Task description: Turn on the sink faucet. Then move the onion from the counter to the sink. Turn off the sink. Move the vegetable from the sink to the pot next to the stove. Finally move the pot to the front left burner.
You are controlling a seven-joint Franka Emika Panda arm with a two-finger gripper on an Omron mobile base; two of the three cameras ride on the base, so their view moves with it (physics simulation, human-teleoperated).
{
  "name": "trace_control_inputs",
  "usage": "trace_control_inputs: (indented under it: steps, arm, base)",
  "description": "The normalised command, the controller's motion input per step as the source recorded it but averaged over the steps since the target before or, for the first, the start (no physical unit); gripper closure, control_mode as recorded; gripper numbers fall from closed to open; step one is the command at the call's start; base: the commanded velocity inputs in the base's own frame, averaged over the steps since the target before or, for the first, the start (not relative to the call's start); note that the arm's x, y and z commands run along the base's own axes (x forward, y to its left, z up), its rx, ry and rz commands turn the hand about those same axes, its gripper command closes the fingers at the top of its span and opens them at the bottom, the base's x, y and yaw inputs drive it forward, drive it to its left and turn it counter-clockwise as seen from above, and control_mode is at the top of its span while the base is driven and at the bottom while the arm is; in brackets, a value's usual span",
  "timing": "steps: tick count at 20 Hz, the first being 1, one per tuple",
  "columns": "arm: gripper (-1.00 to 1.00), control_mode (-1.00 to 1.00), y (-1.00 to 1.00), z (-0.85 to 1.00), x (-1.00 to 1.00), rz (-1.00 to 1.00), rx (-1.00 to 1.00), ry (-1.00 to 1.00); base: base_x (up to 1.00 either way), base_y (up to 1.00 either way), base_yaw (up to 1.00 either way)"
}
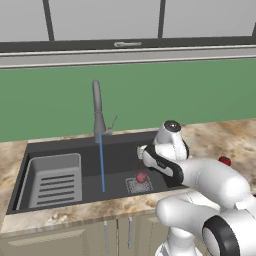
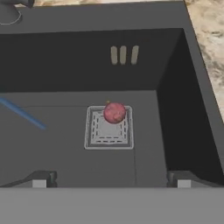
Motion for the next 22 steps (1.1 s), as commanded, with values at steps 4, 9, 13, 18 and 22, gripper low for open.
trace_control_inputs:
  steps: [4,9,13,18,22]
  arm:
    - [-1.0,-1.0,0.0,0.45,-0.09,0.09,0.04,-0.08]
    - [-1.0,-1.0,-0.07,0.07,-0.03,0.05,0.07,-0.01]
    - [-1.0,-1.0,-0.06,0.04,0.0,0.05,0.05,-0.03]
    - [-1.0,-1.0,-0.05,0.19,0.0,0.13,0.0,-0.09]
    - [-1.0,-1.0,-0.02,0.18,0.12,0.18,0.0,-0.12]
  base:
    - [0.0,0.0,0.0]
    - [0.0,0.0,0.0]
    - [0.0,0.0,0.0]
    - [0.0,0.0,0.0]
    - [0.0,0.0,0.0]
